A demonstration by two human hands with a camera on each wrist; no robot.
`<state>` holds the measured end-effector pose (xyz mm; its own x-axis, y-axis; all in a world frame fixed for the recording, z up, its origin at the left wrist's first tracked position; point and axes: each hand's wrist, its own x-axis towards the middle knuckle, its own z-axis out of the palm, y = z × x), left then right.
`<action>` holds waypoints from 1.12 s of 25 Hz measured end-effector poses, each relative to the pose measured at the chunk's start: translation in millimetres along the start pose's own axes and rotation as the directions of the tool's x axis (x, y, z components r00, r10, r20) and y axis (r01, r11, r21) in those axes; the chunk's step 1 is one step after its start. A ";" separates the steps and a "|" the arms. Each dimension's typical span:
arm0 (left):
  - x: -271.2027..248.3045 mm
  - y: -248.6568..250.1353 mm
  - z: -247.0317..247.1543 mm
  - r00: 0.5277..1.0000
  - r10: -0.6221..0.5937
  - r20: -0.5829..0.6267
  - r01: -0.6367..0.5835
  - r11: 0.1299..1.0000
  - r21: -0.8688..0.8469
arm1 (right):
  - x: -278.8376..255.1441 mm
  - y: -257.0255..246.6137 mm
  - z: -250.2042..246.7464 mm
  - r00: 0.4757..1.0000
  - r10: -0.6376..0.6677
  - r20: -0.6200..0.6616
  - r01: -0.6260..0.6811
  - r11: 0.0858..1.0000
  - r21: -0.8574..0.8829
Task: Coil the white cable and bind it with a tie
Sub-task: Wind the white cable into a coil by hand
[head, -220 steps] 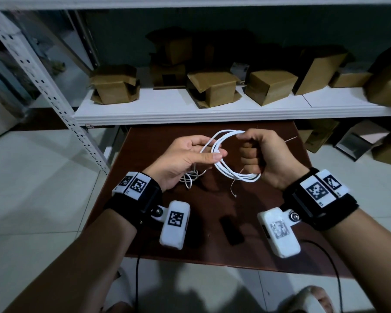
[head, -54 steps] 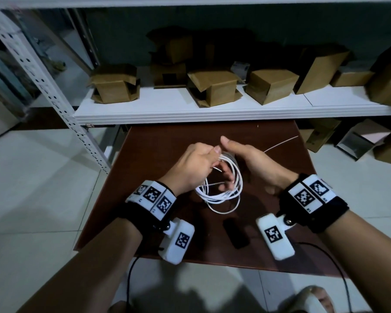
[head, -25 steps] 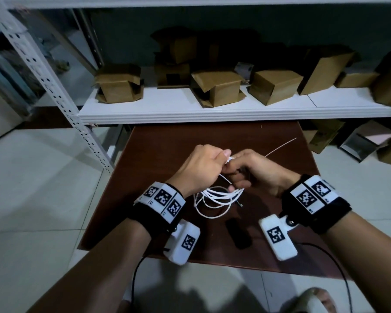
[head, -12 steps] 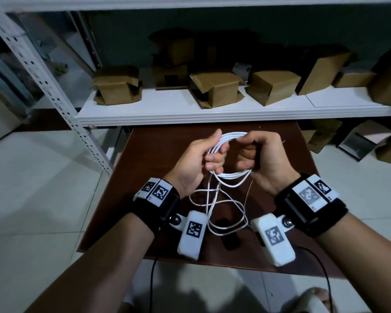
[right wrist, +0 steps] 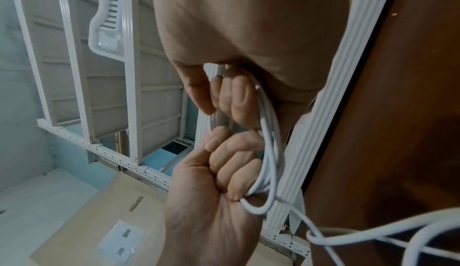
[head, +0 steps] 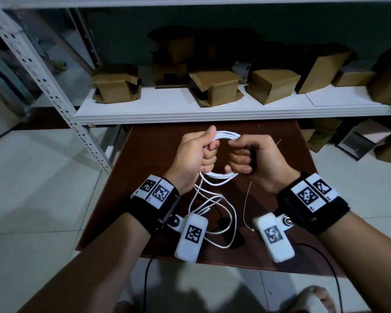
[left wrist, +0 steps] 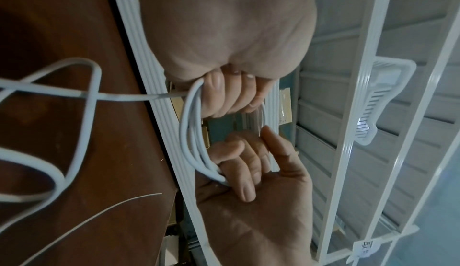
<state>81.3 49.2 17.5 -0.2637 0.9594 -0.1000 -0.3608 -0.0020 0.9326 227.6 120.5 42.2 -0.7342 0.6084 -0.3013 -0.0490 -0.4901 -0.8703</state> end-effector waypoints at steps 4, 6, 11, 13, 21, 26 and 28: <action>-1.8 -1.4 1.9 1.000 0.024 0.018 -0.026 0.993 0.114 | -3.9 -1.1 0.4 1.000 -0.010 -0.003 0.010 0.985 -0.173; -1.6 -5.2 3.4 1.000 0.025 0.013 -0.027 0.984 0.177 | -4.7 -0.4 0.8 1.000 -0.014 -0.009 0.011 0.973 -0.233; -6.3 -10.3 4.3 0.999 0.011 0.050 -0.026 0.951 0.309 | -4.0 -2.7 -3.8 0.995 0.086 0.042 -0.066 0.934 -0.351; -9.4 -1.7 -2.9 0.983 -0.068 0.168 0.033 0.978 0.206 | -7.1 -8.4 -4.1 0.994 0.067 0.086 -0.030 0.926 -0.376; -15.9 24.8 -26.2 0.899 -0.177 0.400 0.047 0.949 0.313 | -10.9 -18.5 -1.9 0.992 0.062 0.106 -0.003 0.878 -0.479; -10.3 22.3 -32.9 0.934 -0.073 0.349 -0.120 0.858 0.499 | -4.0 -20.6 -7.0 0.996 0.058 0.069 -0.015 0.864 -0.503; -10.0 19.1 -31.2 0.937 -0.078 0.341 -0.139 0.812 0.566 | -1.4 -19.8 -8.5 0.997 0.057 0.052 -0.024 0.870 -0.492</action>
<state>49.1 30.8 25.6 0.0865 0.9951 -0.0478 0.2501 0.0248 0.9679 235.4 134.6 56.6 -0.7702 0.5462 -0.3292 0.3080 -0.1335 -0.9420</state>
